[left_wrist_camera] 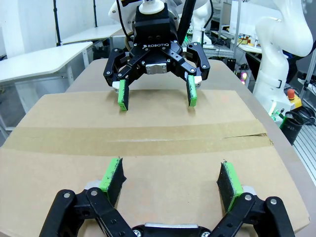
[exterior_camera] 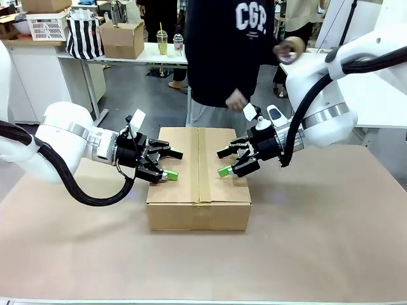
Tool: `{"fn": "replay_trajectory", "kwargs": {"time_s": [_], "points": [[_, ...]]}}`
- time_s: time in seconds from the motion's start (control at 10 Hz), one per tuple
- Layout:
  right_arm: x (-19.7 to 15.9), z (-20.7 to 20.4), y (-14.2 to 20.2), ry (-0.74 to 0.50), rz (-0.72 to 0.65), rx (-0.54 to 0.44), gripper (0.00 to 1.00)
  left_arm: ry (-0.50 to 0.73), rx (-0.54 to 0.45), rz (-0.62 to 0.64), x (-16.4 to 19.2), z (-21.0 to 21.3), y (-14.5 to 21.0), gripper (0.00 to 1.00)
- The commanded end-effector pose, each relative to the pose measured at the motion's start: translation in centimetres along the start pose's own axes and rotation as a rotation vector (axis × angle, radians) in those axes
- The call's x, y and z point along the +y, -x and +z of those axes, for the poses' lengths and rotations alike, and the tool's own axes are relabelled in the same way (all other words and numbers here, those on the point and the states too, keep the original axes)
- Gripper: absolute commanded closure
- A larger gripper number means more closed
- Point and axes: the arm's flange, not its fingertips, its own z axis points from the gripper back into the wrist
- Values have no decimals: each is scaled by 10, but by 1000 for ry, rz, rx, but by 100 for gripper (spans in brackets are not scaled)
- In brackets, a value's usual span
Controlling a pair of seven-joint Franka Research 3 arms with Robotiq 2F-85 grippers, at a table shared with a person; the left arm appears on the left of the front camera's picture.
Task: Pack the gift set into the box.
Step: Press and hold the closed box until the human finishes sealing it.
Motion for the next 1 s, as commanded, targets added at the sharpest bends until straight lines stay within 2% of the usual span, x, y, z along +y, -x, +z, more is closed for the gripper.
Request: {"fn": "replay_trajectory", "kwargs": {"time_s": [0.0, 0.9], "points": [[0, 2, 3, -9, -2, 7, 0, -9, 0, -19, 0, 0, 1, 0], [0, 2, 3, -9, -2, 7, 0, -9, 0, -19, 0, 0, 1, 0]]}}
